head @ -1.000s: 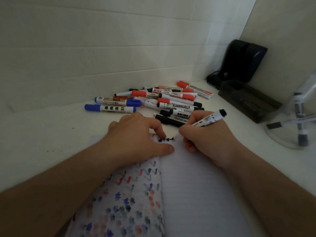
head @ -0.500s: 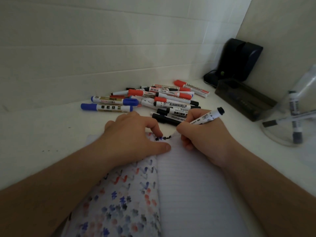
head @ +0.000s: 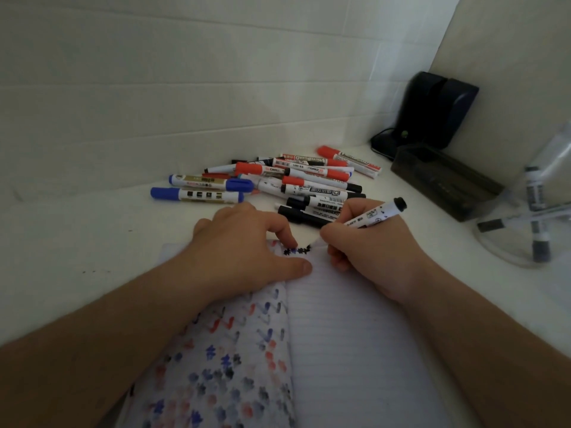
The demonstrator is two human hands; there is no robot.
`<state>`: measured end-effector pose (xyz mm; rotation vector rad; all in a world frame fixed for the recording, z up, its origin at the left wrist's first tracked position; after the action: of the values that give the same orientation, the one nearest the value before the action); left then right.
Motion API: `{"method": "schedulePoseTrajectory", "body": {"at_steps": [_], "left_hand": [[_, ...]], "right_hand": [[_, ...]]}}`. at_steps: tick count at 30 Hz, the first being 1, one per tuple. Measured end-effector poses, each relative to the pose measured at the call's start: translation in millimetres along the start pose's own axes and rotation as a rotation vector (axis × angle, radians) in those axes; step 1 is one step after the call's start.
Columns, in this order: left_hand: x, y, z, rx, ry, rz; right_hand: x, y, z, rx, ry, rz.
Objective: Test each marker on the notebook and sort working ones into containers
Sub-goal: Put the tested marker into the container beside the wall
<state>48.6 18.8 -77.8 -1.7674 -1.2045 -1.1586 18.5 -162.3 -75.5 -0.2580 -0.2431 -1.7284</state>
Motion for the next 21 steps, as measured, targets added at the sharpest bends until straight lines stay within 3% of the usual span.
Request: {"method": "schedulePoseTrajectory", "body": {"at_steps": [6,11,16,21], "left_hand": [[-1.0,-2.6,-0.7,-0.020,0.013,0.005],[11.3,-10.0,-2.8,-0.162,-0.207,-0.159],[24.5,-11.1,0.5,-0.271,-0.358,-0.230],[26.4,-11.6,-1.2,-0.285,-0.357,-0.193]], "right_hand": [[-2.3,-0.8,1.5,-0.011,0.009,0.038],[5.6,0.7,3.7,0.003,0.299,0.019],[7.5,-1.0,11.3,0.031,0.565,0.177],[-0.2,-8.1,18.3,-0.040,0.728,0.306]]}}
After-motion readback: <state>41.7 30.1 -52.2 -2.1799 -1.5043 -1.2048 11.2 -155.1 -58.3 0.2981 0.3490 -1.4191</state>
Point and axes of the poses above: each hand's wrist, its own y-axis towards the middle knuckle, its own x-axis out of the back of the hand, z = x × y, the point moved 8 cm from there along y, towards the middle knuckle, and after that the axes turned 3 degrees about y, right-handed, at the moved point
